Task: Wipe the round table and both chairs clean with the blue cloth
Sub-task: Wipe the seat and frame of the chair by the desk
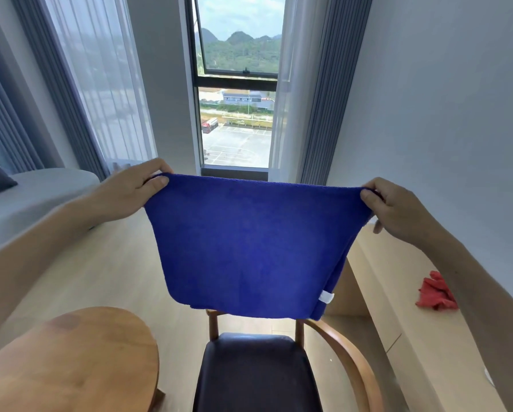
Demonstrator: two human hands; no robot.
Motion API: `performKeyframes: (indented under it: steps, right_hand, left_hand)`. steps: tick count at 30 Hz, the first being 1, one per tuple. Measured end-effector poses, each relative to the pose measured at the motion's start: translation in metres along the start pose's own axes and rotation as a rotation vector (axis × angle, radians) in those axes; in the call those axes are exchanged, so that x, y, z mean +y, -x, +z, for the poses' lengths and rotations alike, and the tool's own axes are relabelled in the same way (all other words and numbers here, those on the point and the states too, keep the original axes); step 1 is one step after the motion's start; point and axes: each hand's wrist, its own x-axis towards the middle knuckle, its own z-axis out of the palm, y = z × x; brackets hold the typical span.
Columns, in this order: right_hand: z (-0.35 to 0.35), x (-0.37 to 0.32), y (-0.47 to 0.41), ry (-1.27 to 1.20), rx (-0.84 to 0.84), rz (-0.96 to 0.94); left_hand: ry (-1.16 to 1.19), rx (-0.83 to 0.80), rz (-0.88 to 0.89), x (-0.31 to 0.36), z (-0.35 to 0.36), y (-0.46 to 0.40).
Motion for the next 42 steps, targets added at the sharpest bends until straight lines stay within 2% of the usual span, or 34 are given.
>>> performKeyframes:
  steps: [3,5,9,11,13,17,23,26,29,30,31,33,35,37,42]
  right_hand:
    - [0.004,0.0,0.001,-0.091,0.025,-0.013]
    - [0.006,0.0,0.002,-0.235,0.002,0.015]
    - [0.002,0.001,0.002,-0.496,-0.167,0.12]
    - [0.0,0.003,0.002,-0.601,-0.208,0.166]
    - [0.0,0.003,0.002,-0.646,-0.227,0.187]
    - [0.004,0.005,0.003,-0.559,-0.222,0.135]
    - [0.003,0.007,0.004,-0.554,-0.181,0.132]
    - [0.002,0.009,0.006,-0.337,-0.243,0.157]
    - [0.005,0.007,0.007,0.101,-0.473,0.27]
    - [0.01,-0.001,0.006,0.194,-0.494,0.256]
    - [0.018,-0.012,0.004,0.186,-0.462,0.177]
    - [0.034,-0.048,-0.003,-0.108,-0.373,-0.053]
    - [0.051,-0.087,-0.007,-0.322,-0.42,-0.19]
    - [0.061,-0.108,-0.012,-0.313,-0.448,-0.243]
    - [0.069,-0.108,-0.014,-0.342,-0.417,-0.212]
  left_hand:
    - [0.07,0.052,-0.074,-0.002,0.011,-0.004]
    - [0.236,0.087,-0.159,-0.002,0.014,-0.007]
    - [0.601,-0.069,-0.296,-0.002,0.006,-0.007]
    - [0.59,-0.166,-0.285,-0.005,0.001,-0.004]
    - [0.506,-0.184,-0.268,-0.006,-0.002,-0.001]
    - [0.455,-0.145,-0.247,-0.003,-0.004,0.002]
    - [0.337,-0.042,-0.184,-0.001,-0.008,0.005]
    - [0.339,0.061,-0.14,0.013,-0.007,0.007]
    - [0.527,0.1,-0.066,0.043,0.001,0.006]
    - [0.568,0.072,-0.028,0.056,0.006,0.004]
    - [0.578,0.022,0.012,0.069,0.014,0.001]
    - [0.548,-0.084,0.07,0.091,0.035,-0.006]
    - [0.503,-0.149,0.103,0.105,0.055,-0.01]
    - [0.448,-0.164,0.118,0.108,0.067,-0.011]
    - [0.459,-0.13,0.094,0.096,0.067,-0.008]
